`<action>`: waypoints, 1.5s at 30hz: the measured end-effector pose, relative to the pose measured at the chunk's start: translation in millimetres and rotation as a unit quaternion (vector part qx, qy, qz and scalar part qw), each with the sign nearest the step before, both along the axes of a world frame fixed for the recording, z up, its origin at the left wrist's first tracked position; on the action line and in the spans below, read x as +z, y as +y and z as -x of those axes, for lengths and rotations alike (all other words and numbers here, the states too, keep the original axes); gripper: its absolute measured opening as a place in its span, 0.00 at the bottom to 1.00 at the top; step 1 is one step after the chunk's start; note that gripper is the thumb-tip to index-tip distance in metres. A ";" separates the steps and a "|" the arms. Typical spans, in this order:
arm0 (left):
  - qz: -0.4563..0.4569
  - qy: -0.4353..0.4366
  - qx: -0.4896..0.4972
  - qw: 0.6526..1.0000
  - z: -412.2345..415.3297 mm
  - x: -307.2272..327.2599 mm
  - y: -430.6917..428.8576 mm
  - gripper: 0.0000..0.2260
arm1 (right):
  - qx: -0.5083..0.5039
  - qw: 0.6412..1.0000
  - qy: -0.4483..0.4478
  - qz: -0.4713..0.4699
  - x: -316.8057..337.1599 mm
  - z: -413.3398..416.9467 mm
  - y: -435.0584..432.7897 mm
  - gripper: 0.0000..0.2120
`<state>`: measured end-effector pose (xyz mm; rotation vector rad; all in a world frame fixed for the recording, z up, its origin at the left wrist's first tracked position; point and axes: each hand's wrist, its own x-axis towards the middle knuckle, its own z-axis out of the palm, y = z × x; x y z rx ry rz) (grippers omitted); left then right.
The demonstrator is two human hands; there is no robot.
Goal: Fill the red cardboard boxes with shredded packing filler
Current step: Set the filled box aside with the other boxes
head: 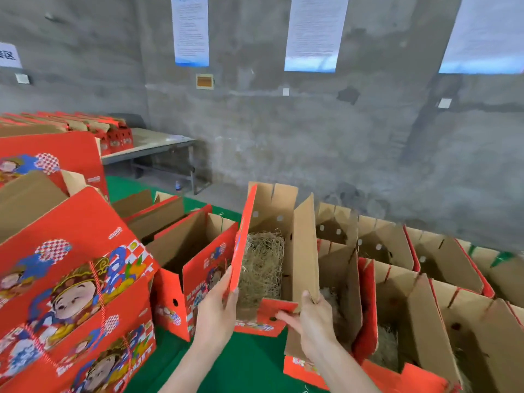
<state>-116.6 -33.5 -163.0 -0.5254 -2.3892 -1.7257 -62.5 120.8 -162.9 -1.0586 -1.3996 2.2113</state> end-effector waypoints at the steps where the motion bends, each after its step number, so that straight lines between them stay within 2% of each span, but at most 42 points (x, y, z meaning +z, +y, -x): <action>1: 0.020 0.005 -0.010 1.000 19.9 -0.5 4.7 0.19 | -0.006 1.000 -0.003 0.010 0.3 16.2 5.0 0.24; 5: 0.100 -0.024 -0.096 0.990 103.9 12.8 28.5 0.17 | -0.010 0.999 -0.038 -0.017 13.9 78.7 35.8 0.20; 6: 0.129 -0.043 -0.121 0.983 121.8 13.8 34.2 0.17 | 0.000 0.996 -0.065 -0.057 14.8 91.5 43.4 0.20; 7: 0.179 -0.049 -0.121 0.975 138.0 11.5 37.1 0.17 | 0.006 0.984 -0.114 -0.137 13.2 101.9 49.9 0.20; 8: 0.246 -0.042 -0.091 0.964 152.1 7.1 37.8 0.18 | 0.003 0.949 -0.181 -0.258 8.9 109.5 54.7 0.21; 9: 0.313 -0.023 -0.046 0.948 165.3 0.0 35.2 0.19 | -0.006 0.890 -0.233 -0.392 0.9 114.6 57.9 0.22; 10: 0.376 -0.009 -0.010 0.927 176.6 -6.6 29.8 0.21 | -0.001 0.825 -0.240 -0.512 -7.6 118.6 57.8 0.23; 11: 0.424 -0.015 0.007 0.905 186.9 -12.3 23.4 0.24 | 0.047 0.772 -0.219 -0.595 -15.1 122.6 53.8 0.26; 12: 0.456 -0.042 0.009 0.889 196.1 -16.8 17.5 0.27 | 0.128 0.735 -0.200 -0.635 -23.2 127.9 48.0 0.29; 14: 0.474 -0.105 0.004 0.874 210.3 -20.3 10.1 0.26 | 0.289 0.665 -0.241 -0.645 -40.3 144.2 37.1 0.37; 15: 0.473 -0.109 0.006 0.874 216.5 -21.1 8.8 0.21 | 0.318 0.632 -0.270 -0.653 -45.9 154.0 34.9 0.38; 16: 0.471 -0.098 0.008 0.877 221.2 -22.2 8.7 0.17 | 0.304 0.618 -0.282 -0.668 -47.6 164.9 34.7 0.37; 17: 0.470 -0.082 0.008 0.879 224.9 -23.3 8.6 0.13 | 0.269 0.619 -0.281 -0.683 -46.3 175.7 35.7 0.35; 19: 0.464 -0.066 0.009 0.883 229.9 -27.0 8.8 0.09 | 0.219 0.622 -0.273 -0.700 -41.3 197.8 40.8 0.32; 20: 0.454 -0.066 0.011 0.888 232.0 -29.4 8.7 0.08 | 0.233 0.610 -0.280 -0.703 -40.0 207.8 42.8 0.30; 21: 0.443 -0.070 0.013 0.894 233.5 -31.7 8.8 0.08 | 0.266 0.584 -0.293 -0.709 -39.5 216.3 41.7 0.26; 23: 0.438 -0.072 0.017 0.896 234.8 -34.9 8.3 0.10 | 0.331 0.494 -0.309 -0.742 -41.5 227.4 33.0 0.14; 25: 0.440 -0.068 0.016 0.895 235.8 -37.9 8.5 0.11 | 0.351 0.425 -0.298 -0.779 -45.8 234.1 28.2 0.12; 26: 0.440 -0.067 0.016 0.895 235.5 -38.6 8.6 0.12 | 0.349 0.412 -0.297 -0.788 -46.4 238.9 30.8 0.13; 29: 0.444 -0.058 0.010 0.894 233.1 -43.0 9.5 0.13 | 0.327 0.409 -0.307 -0.795 -44.9 254.1 54.9 0.14; 32: 0.435 -0.049 0.010 0.899 230.0 -47.2 10.5 0.15 | 0.287 0.414 -0.359 -0.786 -43.9 261.7 87.8 0.16; 36: 0.430 -0.053 0.005 0.901 232.1 -47.5 11.9 0.17 | 0.262 0.460 -0.411 -0.742 -45.5 263.1 114.2 0.18; 39: 0.426 -0.062 0.005 0.902 232.9 -46.1 11.1 0.16 | 0.277 0.511 -0.422 -0.696 -51.9 260.8 110.1 0.18; 42: 0.408 -0.100 -0.031 0.907 238.1 -42.1 4.9 0.14 | 0.250 0.557 -0.398 -0.685 -48.5 248.9 99.3 0.17; 45: 0.445 -0.146 -0.105 0.877 239.4 -32.7 -3.5 0.18 | 0.241 0.572 -0.350 -0.702 -36.2 225.9 86.2 0.20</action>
